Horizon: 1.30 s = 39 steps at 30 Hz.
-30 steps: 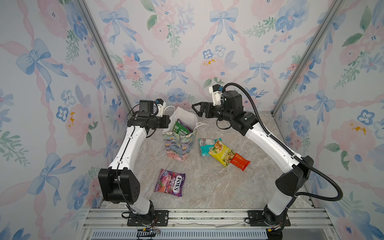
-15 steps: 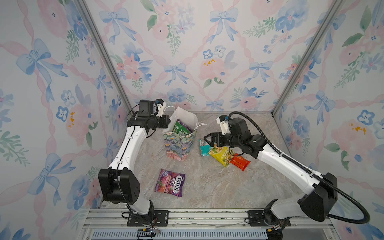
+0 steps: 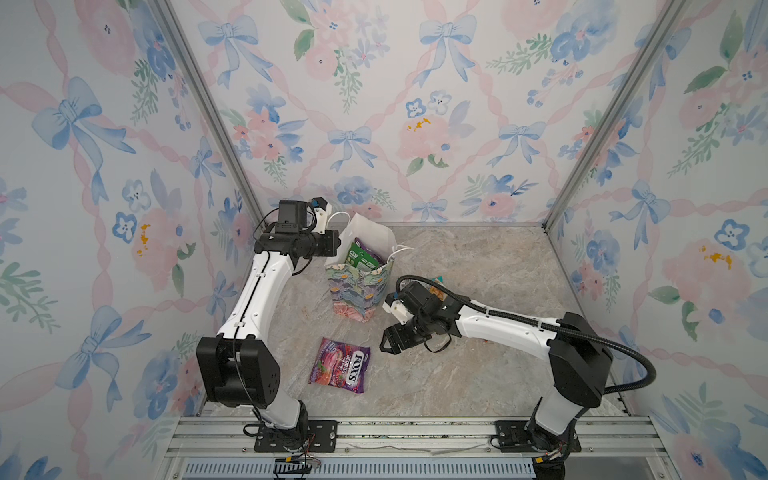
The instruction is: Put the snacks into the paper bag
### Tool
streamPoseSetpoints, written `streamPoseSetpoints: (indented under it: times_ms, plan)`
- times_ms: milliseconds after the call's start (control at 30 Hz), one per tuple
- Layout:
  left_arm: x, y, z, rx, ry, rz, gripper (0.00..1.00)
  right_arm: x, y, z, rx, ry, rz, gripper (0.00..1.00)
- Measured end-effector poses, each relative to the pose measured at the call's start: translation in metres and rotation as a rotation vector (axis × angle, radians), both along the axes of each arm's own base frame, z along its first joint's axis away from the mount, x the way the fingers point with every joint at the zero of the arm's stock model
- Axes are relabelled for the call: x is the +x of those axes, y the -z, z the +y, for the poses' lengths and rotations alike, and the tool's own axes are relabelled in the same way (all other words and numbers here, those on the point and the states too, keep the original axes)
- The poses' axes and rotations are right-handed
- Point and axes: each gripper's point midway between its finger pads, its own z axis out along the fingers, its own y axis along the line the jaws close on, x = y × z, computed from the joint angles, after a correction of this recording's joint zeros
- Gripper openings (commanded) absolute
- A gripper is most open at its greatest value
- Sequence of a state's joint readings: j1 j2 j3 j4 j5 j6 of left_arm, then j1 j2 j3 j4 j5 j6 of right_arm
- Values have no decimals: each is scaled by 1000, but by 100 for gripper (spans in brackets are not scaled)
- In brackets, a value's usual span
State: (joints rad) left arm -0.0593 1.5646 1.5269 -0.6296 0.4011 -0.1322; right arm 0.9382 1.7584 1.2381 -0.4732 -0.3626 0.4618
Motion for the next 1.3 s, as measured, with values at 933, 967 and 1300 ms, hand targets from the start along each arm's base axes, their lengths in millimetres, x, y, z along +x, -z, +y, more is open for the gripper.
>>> streamPoseSetpoints:
  times_ms: [933, 967, 1300]
  plan:
    - [0, 1, -1, 3, 1, 1, 0, -1, 46, 60, -37, -143, 170, 41]
    - [0, 1, -1, 4, 0, 1, 0, -1, 47, 59, -43, -146, 173, 39]
    - [0, 1, 0, 6, -2, 0, 0, -4, 55, 55, -69, -156, 188, 9]
